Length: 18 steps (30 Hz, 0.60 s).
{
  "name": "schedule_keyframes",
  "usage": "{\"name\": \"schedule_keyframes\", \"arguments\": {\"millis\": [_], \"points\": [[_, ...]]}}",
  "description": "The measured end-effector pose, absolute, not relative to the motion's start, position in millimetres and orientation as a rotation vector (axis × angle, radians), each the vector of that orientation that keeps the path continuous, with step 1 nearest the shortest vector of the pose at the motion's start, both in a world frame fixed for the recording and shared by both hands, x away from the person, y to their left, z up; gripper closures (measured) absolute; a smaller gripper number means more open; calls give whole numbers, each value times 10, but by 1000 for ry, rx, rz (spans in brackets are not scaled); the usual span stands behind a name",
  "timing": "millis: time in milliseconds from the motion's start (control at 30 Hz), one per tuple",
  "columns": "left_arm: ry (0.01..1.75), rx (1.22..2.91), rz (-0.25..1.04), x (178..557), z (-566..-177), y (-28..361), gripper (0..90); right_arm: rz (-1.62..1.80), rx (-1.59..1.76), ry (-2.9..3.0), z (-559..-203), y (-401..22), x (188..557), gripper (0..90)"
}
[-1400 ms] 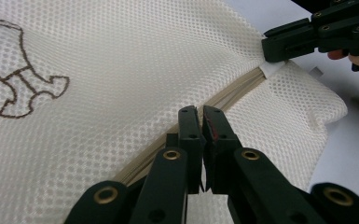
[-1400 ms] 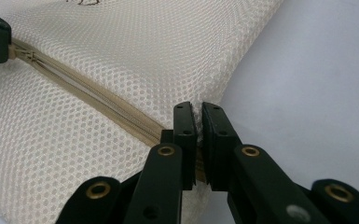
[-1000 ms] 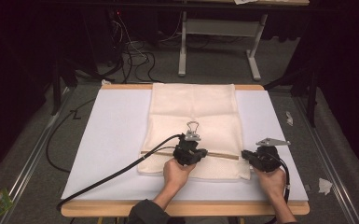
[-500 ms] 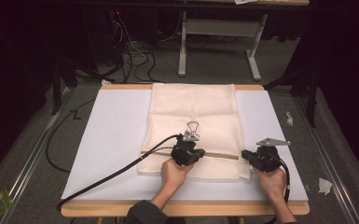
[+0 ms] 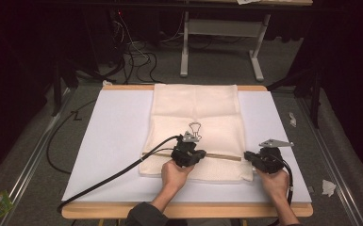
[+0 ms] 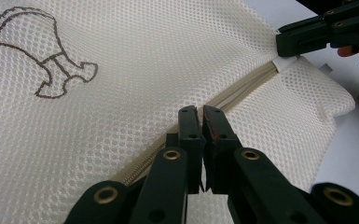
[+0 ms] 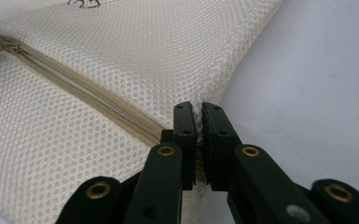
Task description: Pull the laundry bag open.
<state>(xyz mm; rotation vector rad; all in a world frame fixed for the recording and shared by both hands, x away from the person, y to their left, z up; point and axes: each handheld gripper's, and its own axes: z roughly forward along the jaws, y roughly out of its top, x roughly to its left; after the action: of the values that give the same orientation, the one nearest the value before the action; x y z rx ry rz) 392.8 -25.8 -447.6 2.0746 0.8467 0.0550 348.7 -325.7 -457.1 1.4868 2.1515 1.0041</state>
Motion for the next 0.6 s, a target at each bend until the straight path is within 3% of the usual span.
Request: {"name": "schedule_keyframes", "arguments": {"millis": [600], "points": [[866,2066,66,3944,-4476,-144,873,1006,1477,2147,-4543,-3255,3489,861]]}}
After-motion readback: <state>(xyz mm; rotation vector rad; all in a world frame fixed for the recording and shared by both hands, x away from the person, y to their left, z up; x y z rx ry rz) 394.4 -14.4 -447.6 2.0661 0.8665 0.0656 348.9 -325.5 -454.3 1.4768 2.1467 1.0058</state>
